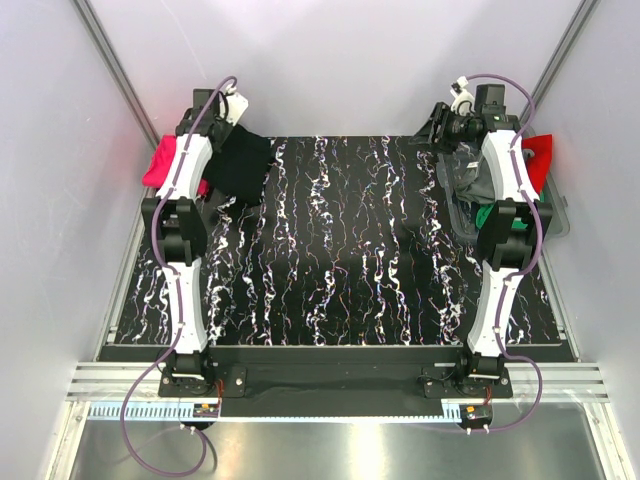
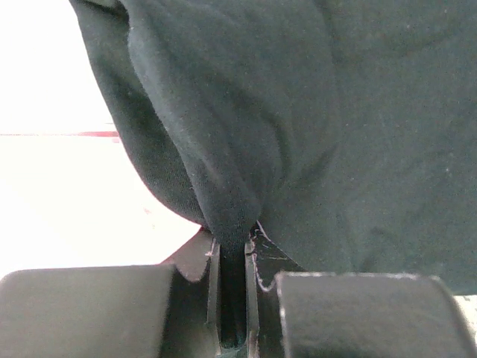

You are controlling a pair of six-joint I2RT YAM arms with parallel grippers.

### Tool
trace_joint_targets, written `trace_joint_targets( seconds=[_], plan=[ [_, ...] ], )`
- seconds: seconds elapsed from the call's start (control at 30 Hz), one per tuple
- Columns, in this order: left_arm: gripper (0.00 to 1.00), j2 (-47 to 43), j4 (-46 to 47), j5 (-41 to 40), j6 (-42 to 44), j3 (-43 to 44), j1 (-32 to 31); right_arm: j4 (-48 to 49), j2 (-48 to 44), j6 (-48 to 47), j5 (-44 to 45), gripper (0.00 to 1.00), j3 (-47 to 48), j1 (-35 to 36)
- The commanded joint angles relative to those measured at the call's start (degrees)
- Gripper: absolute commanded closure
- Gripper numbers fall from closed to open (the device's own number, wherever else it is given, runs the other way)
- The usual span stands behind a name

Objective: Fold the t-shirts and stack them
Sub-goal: Neatly place the folded tshirt to the corner

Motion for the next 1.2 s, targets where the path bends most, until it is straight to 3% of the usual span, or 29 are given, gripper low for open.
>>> trace_joint_targets(
  seconds=[0.0,0.5,1.17],
  plan=[
    [1.00,-4.64,5.68,-3.60,2.48,1.92,0.64,1.35,-3.00,0.51,-1.55,0.42,-0.39,-0.07],
    [1.00,-4.20,10.42,-7.39,8.11,2.53,4.07,1.88,-3.53,0.60,-1.37,0.42,-1.71,-0.07],
    [1.00,-3.06,11.66,-8.00,5.83,7.10,5.74,2.67,-4.23,1.39,-0.93,0.42,-3.29,0.01]
  ],
)
